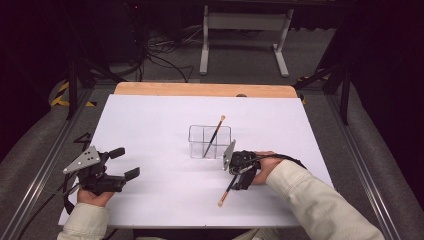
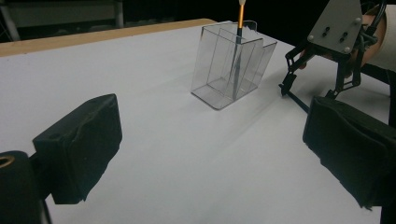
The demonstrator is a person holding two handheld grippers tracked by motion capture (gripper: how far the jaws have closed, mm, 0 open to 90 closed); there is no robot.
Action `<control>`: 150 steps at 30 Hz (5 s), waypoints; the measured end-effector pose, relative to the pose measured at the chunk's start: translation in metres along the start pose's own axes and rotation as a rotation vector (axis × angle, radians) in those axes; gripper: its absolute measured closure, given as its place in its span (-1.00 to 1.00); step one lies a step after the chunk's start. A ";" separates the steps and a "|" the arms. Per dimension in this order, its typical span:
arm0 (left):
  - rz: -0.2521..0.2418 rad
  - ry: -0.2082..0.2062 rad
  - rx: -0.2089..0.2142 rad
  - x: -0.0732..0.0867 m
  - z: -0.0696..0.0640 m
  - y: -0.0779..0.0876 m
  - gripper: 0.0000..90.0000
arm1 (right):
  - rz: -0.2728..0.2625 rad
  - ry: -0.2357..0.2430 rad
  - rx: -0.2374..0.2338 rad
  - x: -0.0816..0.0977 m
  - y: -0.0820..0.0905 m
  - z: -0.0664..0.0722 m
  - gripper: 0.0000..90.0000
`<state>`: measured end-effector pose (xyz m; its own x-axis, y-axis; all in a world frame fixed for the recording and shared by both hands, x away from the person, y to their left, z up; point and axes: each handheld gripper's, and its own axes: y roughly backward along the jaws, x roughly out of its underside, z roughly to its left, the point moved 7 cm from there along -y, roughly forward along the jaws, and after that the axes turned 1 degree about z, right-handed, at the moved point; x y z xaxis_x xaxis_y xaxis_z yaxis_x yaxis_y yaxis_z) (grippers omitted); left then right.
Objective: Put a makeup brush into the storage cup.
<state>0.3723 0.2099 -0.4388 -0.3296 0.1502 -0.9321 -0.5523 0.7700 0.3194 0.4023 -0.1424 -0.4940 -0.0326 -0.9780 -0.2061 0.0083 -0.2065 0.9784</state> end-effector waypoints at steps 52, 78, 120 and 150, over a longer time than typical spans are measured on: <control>0.006 0.011 0.007 0.001 0.002 -0.001 -0.88 | 0.006 0.117 0.017 -0.010 0.022 0.027 0.85; -0.006 0.010 0.016 0.000 0.002 -0.006 -0.89 | -0.461 -0.034 0.133 -0.024 0.075 0.020 0.85; -0.016 0.021 0.006 0.003 0.005 -0.011 -0.90 | -1.028 -0.209 0.311 -0.021 0.124 0.006 0.85; -0.014 0.019 0.013 0.003 0.004 -0.012 -0.90 | -1.210 -0.355 0.302 -0.019 0.132 -0.024 0.84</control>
<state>0.3814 0.2038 -0.4463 -0.3369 0.1276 -0.9329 -0.5469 0.7800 0.3041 0.4277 -0.1519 -0.3609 -0.1227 -0.1051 -0.9869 -0.4353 -0.8879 0.1486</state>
